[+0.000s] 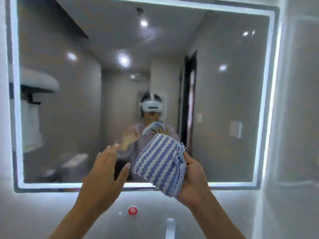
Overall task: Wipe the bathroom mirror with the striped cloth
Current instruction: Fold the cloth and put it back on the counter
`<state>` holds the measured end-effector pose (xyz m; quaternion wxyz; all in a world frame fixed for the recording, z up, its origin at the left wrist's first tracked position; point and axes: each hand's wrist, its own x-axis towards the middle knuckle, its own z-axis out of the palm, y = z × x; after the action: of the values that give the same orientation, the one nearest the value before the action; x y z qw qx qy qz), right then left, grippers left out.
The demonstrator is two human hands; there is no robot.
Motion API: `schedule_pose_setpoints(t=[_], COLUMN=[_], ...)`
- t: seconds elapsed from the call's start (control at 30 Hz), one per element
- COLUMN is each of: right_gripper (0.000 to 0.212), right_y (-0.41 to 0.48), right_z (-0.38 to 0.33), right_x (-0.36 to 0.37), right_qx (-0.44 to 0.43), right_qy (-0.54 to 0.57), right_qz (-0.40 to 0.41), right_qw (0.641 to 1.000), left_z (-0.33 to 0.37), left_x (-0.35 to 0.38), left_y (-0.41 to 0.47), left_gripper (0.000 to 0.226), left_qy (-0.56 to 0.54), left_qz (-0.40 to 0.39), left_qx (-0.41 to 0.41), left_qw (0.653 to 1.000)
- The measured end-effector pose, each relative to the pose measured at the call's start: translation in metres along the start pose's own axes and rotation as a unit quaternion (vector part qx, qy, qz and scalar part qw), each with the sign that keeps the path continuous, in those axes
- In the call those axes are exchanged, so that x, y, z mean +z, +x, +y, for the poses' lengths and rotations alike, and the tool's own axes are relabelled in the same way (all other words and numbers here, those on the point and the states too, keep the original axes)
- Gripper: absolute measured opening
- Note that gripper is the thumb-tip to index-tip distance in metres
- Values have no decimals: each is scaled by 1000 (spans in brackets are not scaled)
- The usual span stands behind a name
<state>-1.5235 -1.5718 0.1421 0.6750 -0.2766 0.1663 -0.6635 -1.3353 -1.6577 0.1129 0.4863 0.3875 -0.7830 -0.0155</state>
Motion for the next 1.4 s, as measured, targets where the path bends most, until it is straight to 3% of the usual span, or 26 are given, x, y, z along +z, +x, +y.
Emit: schedule_pose_setpoints(t=[0.13,0.27,0.4,0.47,0.53,0.63,0.77,0.87,0.97,1.23,1.3,1.4], right_gripper=[72,99,63,76,76,41,39,45,36,31,27,24], right_y=[-61,-111,-154,-170,-184,-199,-214,-218,-219,-228,-227,-224], right_z=[28,50,77,91,105,122,137,141,146,163,167,172], right_x=[-17,-31,-41,-49,-56,-61,-61,-60,-65,-74,-73,-67], right_qx=[23,21,35,31,-1,-48,-10,-31,-59,-79,-85,-82], right_qy=[43,79,88,100,79,-12,-54,-85,-109,-145,-127,-106], right_qz=[-45,-34,6,68,141,203,239,258,273,232,226,229], right_qw=[998,996,995,992,987,978,970,962,954,959,962,964], left_z=[29,55,81,90,96,99,96,91,80,47,48,54], left_x=[5,4,7,9,10,8,2,-9,-22,-44,-38,-27], left_y=[-67,-125,-176,-197,-217,-239,-259,-264,-264,-263,-267,-274], left_gripper=[70,65,40,23,13,19,6,5,7,7,12,21], left_qy=[-89,-166,-291,-329,-353,-371,-378,-408,-436,-452,-487,-565], left_qz=[-46,-55,-55,-69,-96,-119,-115,-100,-73,-42,-32,-40], left_qx=[-74,-137,-224,-278,-334,-402,-432,-434,-448,-411,-424,-471], left_qw=[992,975,929,900,869,828,811,797,777,791,763,676])
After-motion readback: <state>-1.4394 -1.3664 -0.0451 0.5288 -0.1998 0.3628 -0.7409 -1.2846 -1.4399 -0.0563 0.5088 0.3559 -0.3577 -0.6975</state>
